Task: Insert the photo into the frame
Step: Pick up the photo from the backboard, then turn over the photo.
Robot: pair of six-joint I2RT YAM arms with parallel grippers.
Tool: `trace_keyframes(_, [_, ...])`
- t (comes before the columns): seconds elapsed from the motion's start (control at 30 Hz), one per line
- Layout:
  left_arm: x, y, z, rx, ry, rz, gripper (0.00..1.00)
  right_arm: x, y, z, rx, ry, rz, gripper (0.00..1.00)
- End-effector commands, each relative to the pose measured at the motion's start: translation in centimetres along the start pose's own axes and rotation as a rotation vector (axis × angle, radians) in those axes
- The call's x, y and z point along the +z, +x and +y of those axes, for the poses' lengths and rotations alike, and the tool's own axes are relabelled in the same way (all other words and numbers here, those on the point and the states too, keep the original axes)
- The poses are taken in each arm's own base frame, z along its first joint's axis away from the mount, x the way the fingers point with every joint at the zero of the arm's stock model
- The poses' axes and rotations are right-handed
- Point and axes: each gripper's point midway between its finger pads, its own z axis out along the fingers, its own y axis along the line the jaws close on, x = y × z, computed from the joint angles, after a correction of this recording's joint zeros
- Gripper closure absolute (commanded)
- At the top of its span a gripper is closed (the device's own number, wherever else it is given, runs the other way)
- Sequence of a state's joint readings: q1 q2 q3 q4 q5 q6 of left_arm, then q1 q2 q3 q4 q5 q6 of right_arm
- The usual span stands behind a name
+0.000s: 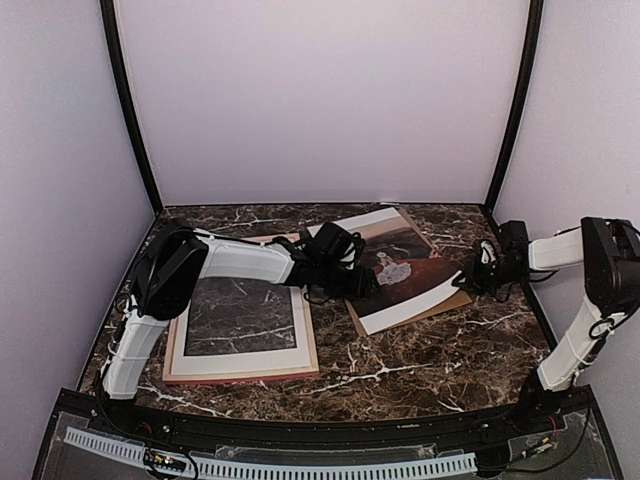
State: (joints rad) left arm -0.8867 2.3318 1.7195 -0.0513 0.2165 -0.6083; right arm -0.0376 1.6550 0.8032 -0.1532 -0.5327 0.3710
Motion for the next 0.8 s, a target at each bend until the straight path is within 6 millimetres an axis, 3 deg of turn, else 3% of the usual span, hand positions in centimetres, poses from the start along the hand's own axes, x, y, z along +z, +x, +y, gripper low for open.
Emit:
trace_keyframes(0.0, [-0.1, 3.1, 1.2, -0.022, -0.043, 0.085, 0.31, -1.0, -2.3, 1.8, -0.051, -0.012, -0.071, 0.93])
trace_keyframes(0.1, [-1.0, 2.4, 0.4, -0.008, -0.023, 0.058, 0.28, -3.0, -3.6, 2.5, -0.096, 0.064, -0.119, 1.0])
trace_keyframes(0.3, [-5.3, -0.5, -2.4, 0.055, 0.023, -0.032, 0.21, -6.7, -5.0, 7.2, -0.249, 0.167, -0.172, 1.0])
trace_keyframes(0.43, [-8.9, -2.0, -3.2, 0.091, 0.004, -0.083, 0.13, -9.1, -5.8, 11.3, -0.379, 0.245, -0.205, 1.0])
trace_keyframes(0.53, [-11.6, -2.5, -2.1, 0.074, -0.029, -0.101, 0.09, -10.9, -6.1, 15.4, -0.502, 0.331, -0.239, 1.0])
trace_keyframes(0.63, [-15.7, -3.4, -0.6, 0.03, -0.031, -0.149, 0.04, -10.8, -4.7, 20.2, -0.622, 0.353, -0.248, 1.0])
trace_keyframes(0.73, [-19.5, -3.9, 0.3, -0.029, 0.018, -0.185, 0.02, -9.2, -1.1, 25.8, -0.77, 0.355, -0.233, 1.0])
trace_keyframes(0.77, [-21.4, -4.0, 1.1, -0.049, 0.026, -0.206, 0.01, -8.6, -0.4, 26.8, -0.8, 0.373, -0.235, 1.0])
